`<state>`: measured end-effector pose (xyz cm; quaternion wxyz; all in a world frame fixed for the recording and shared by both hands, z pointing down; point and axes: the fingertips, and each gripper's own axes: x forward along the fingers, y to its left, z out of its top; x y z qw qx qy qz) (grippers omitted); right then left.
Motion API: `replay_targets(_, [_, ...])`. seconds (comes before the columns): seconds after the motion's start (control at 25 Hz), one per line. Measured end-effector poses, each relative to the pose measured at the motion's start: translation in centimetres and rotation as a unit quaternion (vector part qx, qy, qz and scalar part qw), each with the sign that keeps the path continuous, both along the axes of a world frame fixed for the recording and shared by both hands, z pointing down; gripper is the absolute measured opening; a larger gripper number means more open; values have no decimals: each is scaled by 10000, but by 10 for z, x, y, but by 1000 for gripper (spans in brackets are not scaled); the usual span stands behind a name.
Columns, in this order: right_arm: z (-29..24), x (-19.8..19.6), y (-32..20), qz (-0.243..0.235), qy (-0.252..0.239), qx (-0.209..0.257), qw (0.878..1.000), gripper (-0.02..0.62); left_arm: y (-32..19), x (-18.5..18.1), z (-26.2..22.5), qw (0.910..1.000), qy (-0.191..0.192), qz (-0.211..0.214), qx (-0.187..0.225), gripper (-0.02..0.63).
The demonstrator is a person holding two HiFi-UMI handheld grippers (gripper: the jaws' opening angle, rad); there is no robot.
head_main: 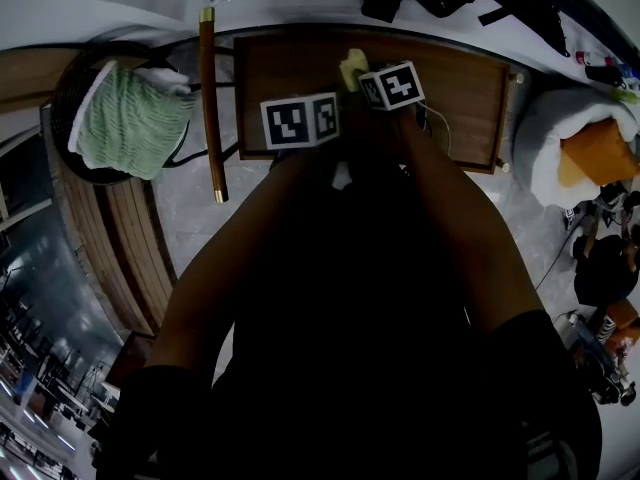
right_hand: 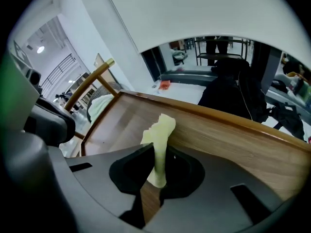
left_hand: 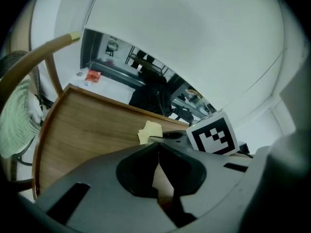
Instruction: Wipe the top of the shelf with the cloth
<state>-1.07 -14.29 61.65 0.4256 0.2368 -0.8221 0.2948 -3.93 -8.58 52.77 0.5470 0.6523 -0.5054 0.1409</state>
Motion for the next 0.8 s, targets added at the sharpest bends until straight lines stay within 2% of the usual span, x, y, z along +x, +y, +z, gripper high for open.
replay_targets(0.44, [-8, 91, -25, 556, 166, 95, 9983, 49, -17, 66, 4, 9990, -73, 443, 46, 12])
replay_targets(0.8, [-5, 183, -47, 1124, 434, 180, 9925, 49, -25, 117, 7, 9978, 18, 658, 35, 12])
